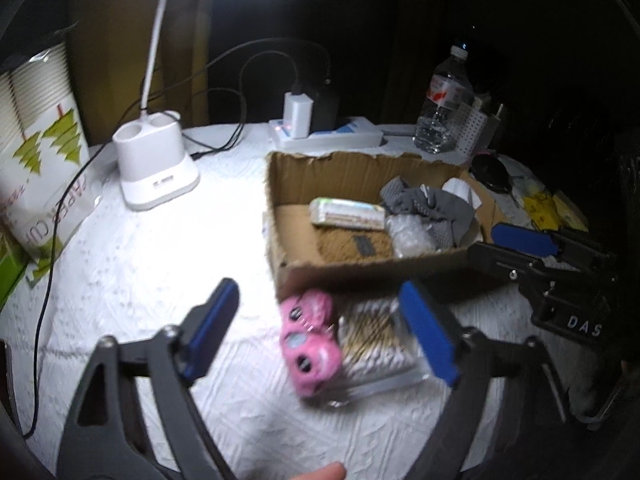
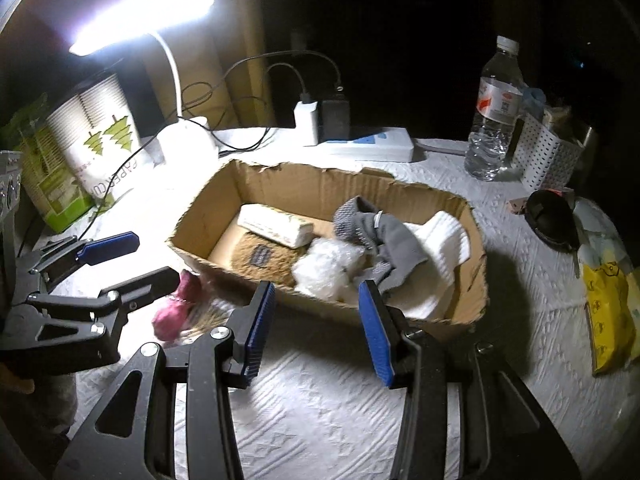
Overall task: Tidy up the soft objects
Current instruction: 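Grasp the pink plush keychain with the left gripper while the right gripper grasps the cotton swab bag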
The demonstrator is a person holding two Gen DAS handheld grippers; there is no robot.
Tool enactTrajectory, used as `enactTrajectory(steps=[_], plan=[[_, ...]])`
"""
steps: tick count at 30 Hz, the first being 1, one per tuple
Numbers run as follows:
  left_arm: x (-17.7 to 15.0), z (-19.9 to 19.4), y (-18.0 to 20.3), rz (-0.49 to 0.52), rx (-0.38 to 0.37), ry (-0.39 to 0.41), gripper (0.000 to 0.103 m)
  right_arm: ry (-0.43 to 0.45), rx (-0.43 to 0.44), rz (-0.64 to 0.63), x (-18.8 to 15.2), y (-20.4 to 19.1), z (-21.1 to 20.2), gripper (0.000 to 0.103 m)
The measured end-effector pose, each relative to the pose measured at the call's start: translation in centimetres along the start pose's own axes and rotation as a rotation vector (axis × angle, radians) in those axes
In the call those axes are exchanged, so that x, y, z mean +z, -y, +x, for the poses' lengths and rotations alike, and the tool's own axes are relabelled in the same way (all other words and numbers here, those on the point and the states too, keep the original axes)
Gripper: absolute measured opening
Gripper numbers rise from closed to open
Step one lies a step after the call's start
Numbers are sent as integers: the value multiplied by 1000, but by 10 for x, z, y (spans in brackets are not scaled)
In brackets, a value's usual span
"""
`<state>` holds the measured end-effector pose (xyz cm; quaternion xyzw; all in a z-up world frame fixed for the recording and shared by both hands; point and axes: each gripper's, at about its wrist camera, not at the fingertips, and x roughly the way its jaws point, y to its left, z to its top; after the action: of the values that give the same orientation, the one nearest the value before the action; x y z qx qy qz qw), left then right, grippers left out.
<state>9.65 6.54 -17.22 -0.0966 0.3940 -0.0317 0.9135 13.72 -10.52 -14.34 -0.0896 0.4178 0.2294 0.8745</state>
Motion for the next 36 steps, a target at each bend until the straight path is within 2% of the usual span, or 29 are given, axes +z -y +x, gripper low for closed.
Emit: enactTrajectory(steps=[7,13,15,17,27,33,36], plan=[[-15,-10,-24,-27,34,8,86,-27,13,-34,-7,-31,7,46],[-28,-10,-41,-43,47,-16,86,-53,43,-26,-12,-47,22,47],[-32,-9,-46,-47,47,-24,86,-68,52,-21,-15,-51,30,51],[-35,-8,-50,-50,52,-31,86,-82,64,-9,-16,-54,36,55],[-37,4,-61,-77,50,-54,86,-142,81,3,-17,-62,68,55],[-37,9,-63,-86,44,-71,86,-177,124,23,-18,-63,85,55],[-35,11,-59,-80,42,-73,86,-171,134,17,-19,-63,86,53]])
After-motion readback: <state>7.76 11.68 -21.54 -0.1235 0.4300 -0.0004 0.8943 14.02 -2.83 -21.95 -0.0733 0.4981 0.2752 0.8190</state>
